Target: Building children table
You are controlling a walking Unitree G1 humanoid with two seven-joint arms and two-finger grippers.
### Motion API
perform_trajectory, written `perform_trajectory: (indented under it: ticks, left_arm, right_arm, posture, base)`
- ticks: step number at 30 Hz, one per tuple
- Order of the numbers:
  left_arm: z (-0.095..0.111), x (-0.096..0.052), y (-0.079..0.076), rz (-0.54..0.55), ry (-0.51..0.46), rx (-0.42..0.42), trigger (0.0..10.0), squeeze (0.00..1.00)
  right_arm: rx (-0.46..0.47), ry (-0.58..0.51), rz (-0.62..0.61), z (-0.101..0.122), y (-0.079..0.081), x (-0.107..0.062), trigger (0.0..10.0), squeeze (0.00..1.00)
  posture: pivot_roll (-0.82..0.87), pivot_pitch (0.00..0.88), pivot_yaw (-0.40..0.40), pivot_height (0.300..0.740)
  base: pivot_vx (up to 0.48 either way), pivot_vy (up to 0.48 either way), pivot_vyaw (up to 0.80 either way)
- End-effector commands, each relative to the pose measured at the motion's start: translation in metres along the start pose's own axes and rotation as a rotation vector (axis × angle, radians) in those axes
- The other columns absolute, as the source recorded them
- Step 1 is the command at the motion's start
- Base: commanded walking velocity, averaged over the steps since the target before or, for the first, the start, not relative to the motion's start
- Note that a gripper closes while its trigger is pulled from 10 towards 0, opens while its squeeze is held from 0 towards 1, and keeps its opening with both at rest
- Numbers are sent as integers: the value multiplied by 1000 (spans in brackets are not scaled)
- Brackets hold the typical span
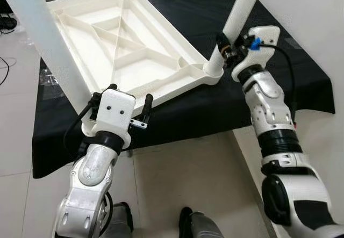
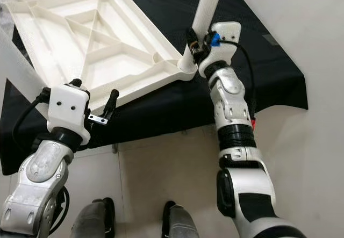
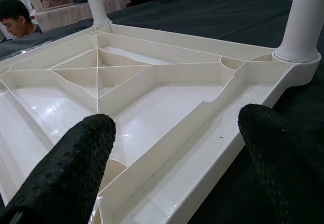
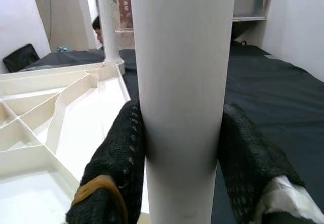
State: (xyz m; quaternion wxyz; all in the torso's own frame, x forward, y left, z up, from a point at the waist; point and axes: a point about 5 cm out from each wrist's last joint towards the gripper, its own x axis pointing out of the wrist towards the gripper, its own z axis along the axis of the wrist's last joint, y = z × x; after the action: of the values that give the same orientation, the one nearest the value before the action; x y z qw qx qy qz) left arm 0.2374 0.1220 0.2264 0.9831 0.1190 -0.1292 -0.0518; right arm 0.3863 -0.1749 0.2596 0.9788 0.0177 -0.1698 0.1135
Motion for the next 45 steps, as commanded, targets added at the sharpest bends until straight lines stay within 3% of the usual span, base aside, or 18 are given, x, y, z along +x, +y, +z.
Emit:
perform_trajectory:
  ticks: [1,4,9,12,20,21,28,30,33,34,40,41,43,45]
  left_arm:
    - [-3,-1,6,32,9,23,10000,0]
    - [-3,1,10,41,3,33,10000,0]
    - [-4,2,18,61,4,51,10000,0]
    - [-8,4,41,113,13,112,10000,0]
    - [-8,6,55,137,11,155,10000,0]
    - [-10,4,72,161,18,187,10000,0]
    - [-10,2,84,179,22,226,10000,0]
    - [-14,0,102,208,40,276,10000,0]
    - [-14,0,108,216,43,293,10000,0]
    - [-16,1,112,225,42,304,10000,0]
    - [-16,1,114,231,39,303,10000,0]
    - [-17,2,115,230,35,299,10000,0]
    - [-17,2,115,230,35,299,10000,0]
    - [-18,2,118,228,34,302,10000,0]
  right_arm:
    - [-21,-3,-38,3,-13,-7,0,0]
    - [-14,19,-42,1,-9,-24,0,0]
    - [-16,22,-45,3,-6,-28,0,0]
    - [-1,31,-35,4,2,-31,0,0]
    - [5,42,-25,4,8,-32,0,0]
    - [16,46,-26,6,14,-31,0,0]
    - [29,46,-30,8,19,-29,0,0]
    - [68,49,-21,10,33,-28,0,0]
    - [83,54,-13,11,40,-29,0,0]
    - [104,69,0,11,54,-31,10000,0]
    - [122,84,12,10,65,-33,10000,0]
    - [149,100,40,8,79,-34,10000,0]
    - [149,100,40,8,79,-34,10000,0]
    - [173,108,84,6,93,-35,10000,0]
  posture:
    - [55,198,-76,740]
    - [50,198,-73,740]
    - [50,198,-75,740]
    - [48,199,-77,740]
    - [49,202,-77,740]
    - [48,203,-82,740]
    - [49,202,-86,740]
    - [47,201,-87,740]
    - [47,200,-88,740]
    - [41,191,-88,740]
    - [38,187,-88,740]
    - [40,185,-89,740]
    - [40,185,-89,740]
    - [36,179,-93,740]
  base:
    - [0,0,0]
    - [0,0,0]
    - [0,0,0]
    - [0,0,0]
    - [0,0,0]
    - [0,0,0]
    - [0,0,0]
    - [0,0,0]
    - [0,0,0]
    - [0,0,0]
    - [0,0,0]
    - [0,0,0]
    - [0,0,0]
    - [0,0,0]
